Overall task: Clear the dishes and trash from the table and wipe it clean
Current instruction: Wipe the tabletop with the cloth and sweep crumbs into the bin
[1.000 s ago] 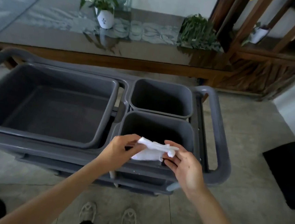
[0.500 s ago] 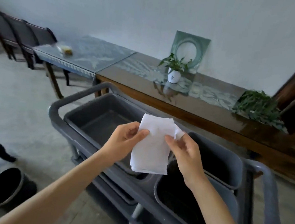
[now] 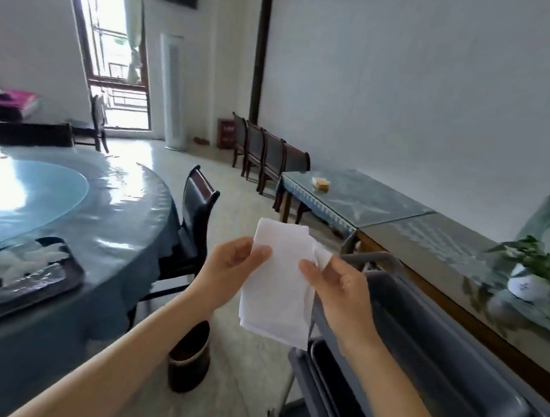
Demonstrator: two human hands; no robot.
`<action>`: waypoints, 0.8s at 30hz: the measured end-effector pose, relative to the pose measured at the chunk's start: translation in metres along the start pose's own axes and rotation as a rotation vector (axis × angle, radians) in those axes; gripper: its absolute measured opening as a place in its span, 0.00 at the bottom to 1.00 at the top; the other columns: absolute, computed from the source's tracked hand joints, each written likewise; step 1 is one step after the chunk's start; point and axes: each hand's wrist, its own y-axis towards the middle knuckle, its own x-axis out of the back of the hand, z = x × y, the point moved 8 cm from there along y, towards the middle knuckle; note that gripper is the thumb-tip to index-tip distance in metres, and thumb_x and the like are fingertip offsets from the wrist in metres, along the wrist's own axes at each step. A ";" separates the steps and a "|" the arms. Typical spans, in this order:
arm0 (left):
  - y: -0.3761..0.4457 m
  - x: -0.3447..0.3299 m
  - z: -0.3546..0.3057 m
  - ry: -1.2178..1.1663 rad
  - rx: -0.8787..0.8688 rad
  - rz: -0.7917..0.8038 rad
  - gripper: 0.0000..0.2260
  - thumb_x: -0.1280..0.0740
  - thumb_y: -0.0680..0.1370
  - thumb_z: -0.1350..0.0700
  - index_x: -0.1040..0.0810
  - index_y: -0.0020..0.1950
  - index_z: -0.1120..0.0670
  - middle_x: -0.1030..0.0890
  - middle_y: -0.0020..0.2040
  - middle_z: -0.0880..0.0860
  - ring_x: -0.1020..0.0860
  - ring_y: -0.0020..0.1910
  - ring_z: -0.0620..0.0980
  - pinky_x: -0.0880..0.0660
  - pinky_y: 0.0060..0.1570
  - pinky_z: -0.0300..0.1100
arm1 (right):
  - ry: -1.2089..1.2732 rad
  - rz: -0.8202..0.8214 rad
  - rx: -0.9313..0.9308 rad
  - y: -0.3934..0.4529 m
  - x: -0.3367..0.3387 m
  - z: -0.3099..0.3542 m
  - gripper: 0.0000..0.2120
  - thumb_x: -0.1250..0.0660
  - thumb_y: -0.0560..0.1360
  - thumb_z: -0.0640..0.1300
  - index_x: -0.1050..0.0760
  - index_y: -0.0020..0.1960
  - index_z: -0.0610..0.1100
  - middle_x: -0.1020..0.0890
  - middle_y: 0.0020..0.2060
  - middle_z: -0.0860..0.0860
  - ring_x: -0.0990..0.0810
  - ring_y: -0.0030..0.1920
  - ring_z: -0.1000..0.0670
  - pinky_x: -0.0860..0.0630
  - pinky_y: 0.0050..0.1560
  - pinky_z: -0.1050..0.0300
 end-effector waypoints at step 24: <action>-0.208 0.505 -0.011 0.283 0.070 -0.801 0.14 0.30 0.81 0.53 0.20 0.45 0.65 0.21 0.37 0.51 0.25 0.36 0.45 0.27 0.38 0.42 | 0.203 0.721 0.085 -0.056 -0.554 0.077 0.06 0.25 0.78 0.50 0.15 0.44 0.62 0.12 0.43 0.59 0.13 0.43 0.56 0.15 0.47 0.53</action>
